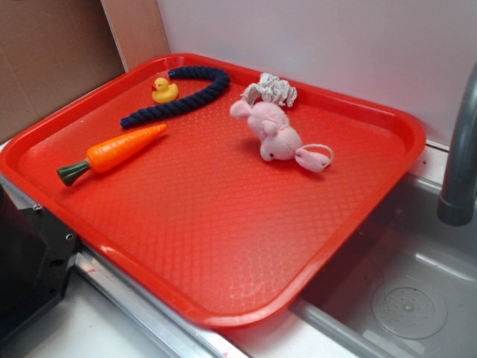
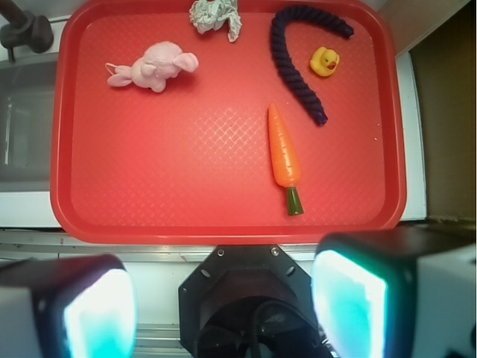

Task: Grab the yellow duck.

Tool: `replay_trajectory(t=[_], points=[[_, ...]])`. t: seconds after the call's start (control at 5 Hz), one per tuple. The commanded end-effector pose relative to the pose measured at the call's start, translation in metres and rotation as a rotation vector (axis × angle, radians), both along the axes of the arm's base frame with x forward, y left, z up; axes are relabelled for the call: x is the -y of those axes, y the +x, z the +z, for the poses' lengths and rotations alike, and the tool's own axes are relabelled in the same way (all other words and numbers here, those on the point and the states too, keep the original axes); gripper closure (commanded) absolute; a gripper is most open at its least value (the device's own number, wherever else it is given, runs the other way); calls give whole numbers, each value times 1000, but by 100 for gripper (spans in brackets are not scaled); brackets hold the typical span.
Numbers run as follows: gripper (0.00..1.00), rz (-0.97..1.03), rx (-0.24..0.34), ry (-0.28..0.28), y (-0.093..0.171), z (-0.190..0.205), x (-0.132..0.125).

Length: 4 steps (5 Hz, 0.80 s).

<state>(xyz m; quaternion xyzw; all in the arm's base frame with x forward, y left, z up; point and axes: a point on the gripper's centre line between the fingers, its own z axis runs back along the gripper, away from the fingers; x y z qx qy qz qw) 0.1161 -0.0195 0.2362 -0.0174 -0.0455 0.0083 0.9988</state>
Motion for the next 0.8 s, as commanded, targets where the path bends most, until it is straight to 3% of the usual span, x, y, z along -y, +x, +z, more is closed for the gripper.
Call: replay_trajectory(t=[0.0,0.2,0.6], points=[[0,0,0,0,0,0,0],[0,198,89,-63,7,-1,-5],[0,634,203,-79,36,-25,-35]])
